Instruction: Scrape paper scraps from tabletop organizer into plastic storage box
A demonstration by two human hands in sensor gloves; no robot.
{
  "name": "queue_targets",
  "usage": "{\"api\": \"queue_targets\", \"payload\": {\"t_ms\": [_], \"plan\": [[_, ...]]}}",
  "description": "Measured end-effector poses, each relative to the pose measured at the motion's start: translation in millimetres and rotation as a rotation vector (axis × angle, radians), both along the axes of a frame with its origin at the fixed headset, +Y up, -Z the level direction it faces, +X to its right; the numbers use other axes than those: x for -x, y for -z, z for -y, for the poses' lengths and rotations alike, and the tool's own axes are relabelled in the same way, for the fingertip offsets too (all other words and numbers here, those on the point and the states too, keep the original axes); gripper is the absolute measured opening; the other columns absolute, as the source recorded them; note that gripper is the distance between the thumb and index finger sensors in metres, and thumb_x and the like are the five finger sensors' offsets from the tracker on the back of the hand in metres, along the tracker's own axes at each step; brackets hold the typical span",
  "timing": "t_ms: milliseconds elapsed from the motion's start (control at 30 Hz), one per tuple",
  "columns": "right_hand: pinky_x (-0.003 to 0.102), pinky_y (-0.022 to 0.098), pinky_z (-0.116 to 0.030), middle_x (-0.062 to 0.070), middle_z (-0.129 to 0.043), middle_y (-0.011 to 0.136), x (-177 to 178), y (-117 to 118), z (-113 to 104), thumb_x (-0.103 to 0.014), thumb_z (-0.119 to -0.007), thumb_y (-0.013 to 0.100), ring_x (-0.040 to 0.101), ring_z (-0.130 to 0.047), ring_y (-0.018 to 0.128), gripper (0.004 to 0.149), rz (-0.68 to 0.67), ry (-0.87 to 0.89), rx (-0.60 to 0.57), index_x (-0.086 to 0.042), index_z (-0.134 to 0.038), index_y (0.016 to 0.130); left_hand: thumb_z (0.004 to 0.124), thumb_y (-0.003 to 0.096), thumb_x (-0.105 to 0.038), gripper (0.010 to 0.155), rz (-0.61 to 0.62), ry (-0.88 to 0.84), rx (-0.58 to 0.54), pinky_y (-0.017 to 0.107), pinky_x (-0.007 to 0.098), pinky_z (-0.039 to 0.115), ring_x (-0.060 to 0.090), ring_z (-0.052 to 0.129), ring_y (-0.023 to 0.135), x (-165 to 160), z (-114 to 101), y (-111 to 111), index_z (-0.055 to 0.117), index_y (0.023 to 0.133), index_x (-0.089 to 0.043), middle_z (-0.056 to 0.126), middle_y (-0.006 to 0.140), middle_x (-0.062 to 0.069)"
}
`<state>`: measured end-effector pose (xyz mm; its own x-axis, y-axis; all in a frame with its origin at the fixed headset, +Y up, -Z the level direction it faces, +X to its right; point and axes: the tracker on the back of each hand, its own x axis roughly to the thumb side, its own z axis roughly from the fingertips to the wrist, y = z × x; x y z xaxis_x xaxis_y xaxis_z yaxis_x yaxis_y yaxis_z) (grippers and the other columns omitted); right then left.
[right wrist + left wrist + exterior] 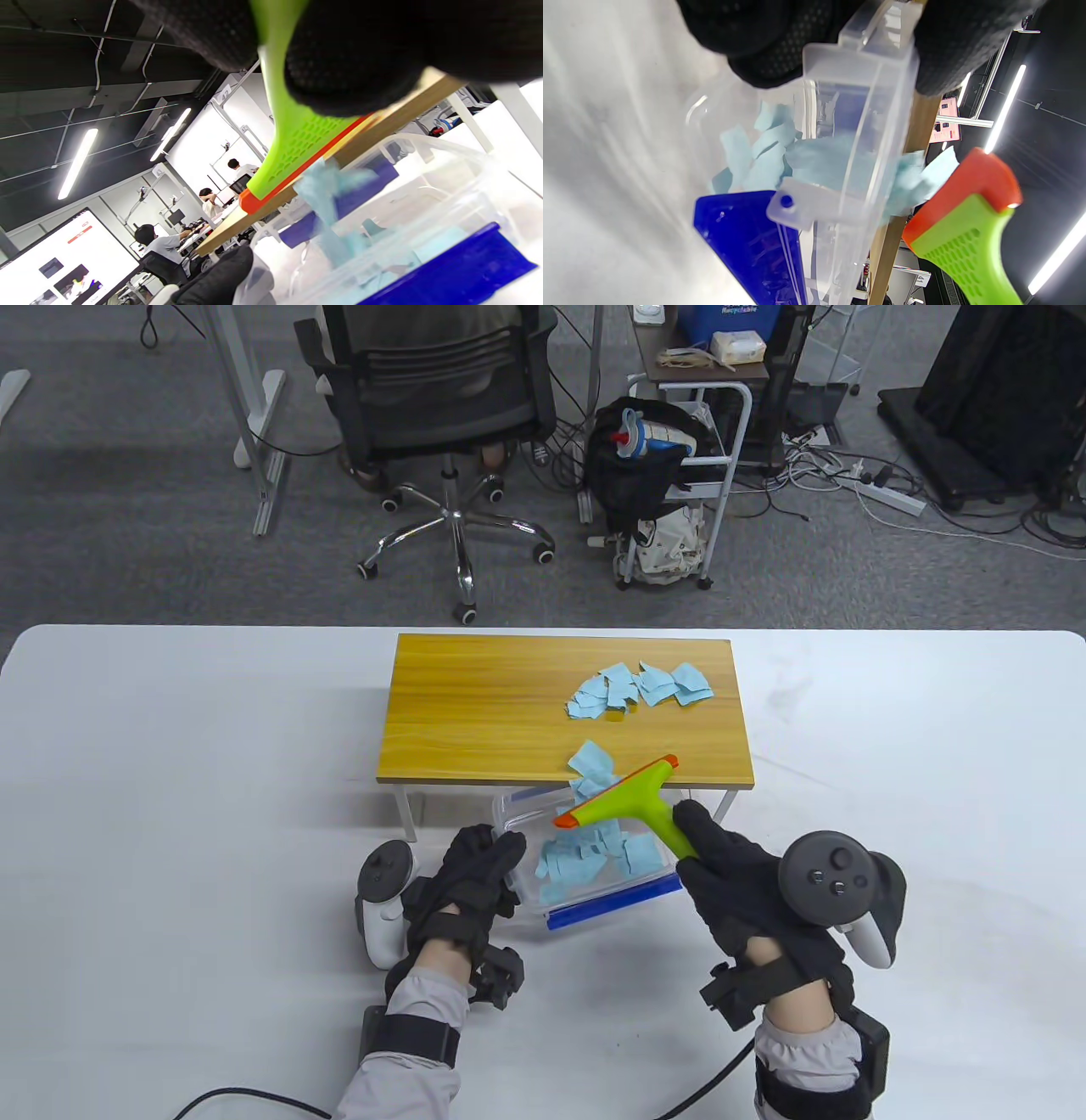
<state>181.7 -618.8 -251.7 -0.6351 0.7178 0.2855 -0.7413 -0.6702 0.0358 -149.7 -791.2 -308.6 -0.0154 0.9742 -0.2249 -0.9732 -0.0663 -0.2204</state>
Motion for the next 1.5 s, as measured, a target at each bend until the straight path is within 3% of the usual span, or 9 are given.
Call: {"api": "queue_targets", "payload": {"t_ms": [133,333,900,1033,1333,1500], "plan": [[0.048,0.018,-0.087,0.038,-0.084,0.075,1.1,-1.9,-2.1,-0.025,-0.081,0.049,0.033,-0.1,0.026,0.055,0.007,0.011,-0.04,-0.006,-0.069,0.099,0.079,0.0585,-0.056,0.072,-0.002,-0.001,0.0,0.037,0.028,0.08,0.02,0.085,0.053,0.3,-0.1,0.0,0.037,0.099,-0.013,0.07,0.074,0.004],[0.048,0.02,-0.087,0.039,-0.082,0.076,-6.2,4.7,7.8,-0.025,-0.08,0.05,0.034,-0.1,0.028,0.055,0.127,0.052,-0.104,-0.006,-0.066,0.1,0.08,0.0585,-0.056,0.072,-0.004,-0.004,-0.002,0.037,0.028,0.08,0.02,0.085,0.053,0.7,-0.3,-0.2,0.037,0.099,-0.013,0.071,0.074,0.004],[0.048,0.021,-0.087,0.038,-0.08,0.078,-13.4,18.4,20.8,-0.025,-0.078,0.051,0.033,-0.099,0.03,0.056,0.301,0.056,-0.16,-0.007,-0.064,0.101,0.079,0.0589,-0.056,0.072,0.006,0.0,0.01,0.038,0.028,0.08,0.02,0.085,0.053,-1.4,-0.3,-0.6,0.037,0.099,-0.013,0.07,0.075,0.004],[0.049,0.022,-0.087,0.04,-0.077,0.079,-11.4,40.5,15.8,-0.025,-0.077,0.052,0.034,-0.099,0.031,0.056,0.345,0.094,-0.134,-0.007,-0.062,0.102,0.079,0.0589,-0.056,0.072,0.019,0.005,0.02,0.038,0.028,0.08,0.02,0.085,0.053,-4.7,2.1,-0.3,0.037,0.099,-0.013,0.07,0.075,0.004],[0.045,0.019,-0.091,0.039,-0.078,0.078,7.6,104.5,-2.8,-0.026,-0.075,0.053,0.031,-0.102,0.03,0.055,0.383,-0.043,-0.049,-0.008,-0.061,0.102,0.079,0.0592,-0.056,0.072,0.024,-0.005,0.036,0.038,0.028,0.08,0.02,0.085,0.053,-6.3,4.3,1.8,0.036,0.099,-0.013,0.07,0.075,0.004],[0.044,0.019,-0.091,0.039,-0.077,0.079,17.1,124.1,-6.4,-0.026,-0.074,0.053,0.031,-0.101,0.03,0.054,0.417,-0.077,0.002,-0.008,-0.061,0.103,0.079,0.0591,-0.056,0.072,0.025,-0.01,0.03,0.038,0.027,0.08,0.02,0.085,0.053,-5.8,2.9,2.3,0.036,0.099,-0.013,0.07,0.075,0.004]]}}
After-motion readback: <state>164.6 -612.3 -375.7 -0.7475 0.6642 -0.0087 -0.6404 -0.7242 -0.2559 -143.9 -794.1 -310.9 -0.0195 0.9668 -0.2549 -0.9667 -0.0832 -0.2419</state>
